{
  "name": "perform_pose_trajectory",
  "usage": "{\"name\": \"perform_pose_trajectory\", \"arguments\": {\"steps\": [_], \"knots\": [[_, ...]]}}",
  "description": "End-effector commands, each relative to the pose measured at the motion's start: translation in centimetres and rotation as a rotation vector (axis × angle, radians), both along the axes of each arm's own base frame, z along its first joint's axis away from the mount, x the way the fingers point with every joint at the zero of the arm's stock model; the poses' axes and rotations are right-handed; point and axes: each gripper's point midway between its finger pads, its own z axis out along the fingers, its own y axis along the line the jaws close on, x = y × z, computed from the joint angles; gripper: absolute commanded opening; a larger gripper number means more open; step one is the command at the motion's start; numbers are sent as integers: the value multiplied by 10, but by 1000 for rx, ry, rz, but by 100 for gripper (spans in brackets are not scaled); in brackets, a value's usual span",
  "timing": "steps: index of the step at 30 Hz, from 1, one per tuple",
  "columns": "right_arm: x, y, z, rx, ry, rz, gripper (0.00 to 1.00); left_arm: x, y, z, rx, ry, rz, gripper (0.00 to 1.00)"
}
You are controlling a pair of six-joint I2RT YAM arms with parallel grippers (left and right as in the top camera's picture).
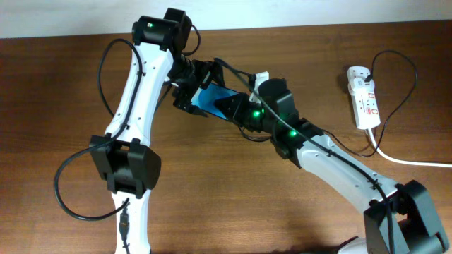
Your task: Plug charger to phone and switch on socket
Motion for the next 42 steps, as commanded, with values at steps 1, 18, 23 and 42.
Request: {"name": "perform_pose_trajectory", "arguments": {"steps": [1, 18, 23, 42], "knots": [[8, -15, 5, 24, -3, 20, 4, -1, -5, 2, -28, 0, -19, 99], [-22, -98, 44, 43, -122, 225, 4, 23, -10, 4, -121, -635, -853, 99], [-5, -109, 38, 39, -42, 83, 4, 22, -38, 33, -367, -809, -905, 99], [56, -81, 164, 434, -332, -601, 4, 61, 28, 149, -956, -1121, -533, 100]]}}
